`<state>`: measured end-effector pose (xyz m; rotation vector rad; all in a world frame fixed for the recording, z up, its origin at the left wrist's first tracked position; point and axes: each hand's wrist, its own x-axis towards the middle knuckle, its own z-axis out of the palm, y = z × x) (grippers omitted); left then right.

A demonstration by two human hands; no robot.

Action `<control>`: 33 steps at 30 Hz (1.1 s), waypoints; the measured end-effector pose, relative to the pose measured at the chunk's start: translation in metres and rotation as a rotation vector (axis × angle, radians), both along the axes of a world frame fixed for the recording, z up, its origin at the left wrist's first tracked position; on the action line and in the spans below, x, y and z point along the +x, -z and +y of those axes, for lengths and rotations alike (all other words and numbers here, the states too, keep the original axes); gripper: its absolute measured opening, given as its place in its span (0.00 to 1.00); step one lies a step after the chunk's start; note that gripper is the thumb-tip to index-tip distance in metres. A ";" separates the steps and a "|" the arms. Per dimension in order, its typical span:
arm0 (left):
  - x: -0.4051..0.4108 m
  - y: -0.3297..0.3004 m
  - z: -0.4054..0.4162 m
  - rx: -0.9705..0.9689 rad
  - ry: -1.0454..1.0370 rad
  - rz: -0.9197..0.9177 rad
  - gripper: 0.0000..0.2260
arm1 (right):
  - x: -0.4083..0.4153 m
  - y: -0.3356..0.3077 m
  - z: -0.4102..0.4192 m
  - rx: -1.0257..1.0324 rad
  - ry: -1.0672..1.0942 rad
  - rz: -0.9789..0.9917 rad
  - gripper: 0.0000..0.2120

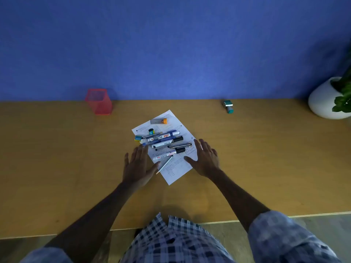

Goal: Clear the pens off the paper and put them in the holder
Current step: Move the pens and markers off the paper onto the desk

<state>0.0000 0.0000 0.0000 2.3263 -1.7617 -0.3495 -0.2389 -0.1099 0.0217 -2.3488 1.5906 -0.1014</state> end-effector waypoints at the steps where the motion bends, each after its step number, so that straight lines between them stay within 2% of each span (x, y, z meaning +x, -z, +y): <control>1: -0.002 0.000 0.002 0.023 0.000 0.000 0.39 | 0.000 0.002 0.002 0.019 -0.001 0.005 0.40; 9: -0.004 0.011 0.016 0.045 0.014 0.030 0.38 | 0.000 0.015 0.016 0.079 0.021 0.050 0.41; 23: -0.010 0.014 0.016 0.086 0.013 -0.060 0.39 | -0.001 0.025 0.029 0.114 0.005 0.053 0.37; 27: -0.020 0.008 -0.001 0.041 -0.003 -0.066 0.35 | -0.002 0.025 0.030 0.108 0.004 0.048 0.37; 33: -0.041 -0.002 -0.028 -0.058 0.121 -0.128 0.25 | -0.003 0.026 0.030 0.107 -0.001 0.055 0.37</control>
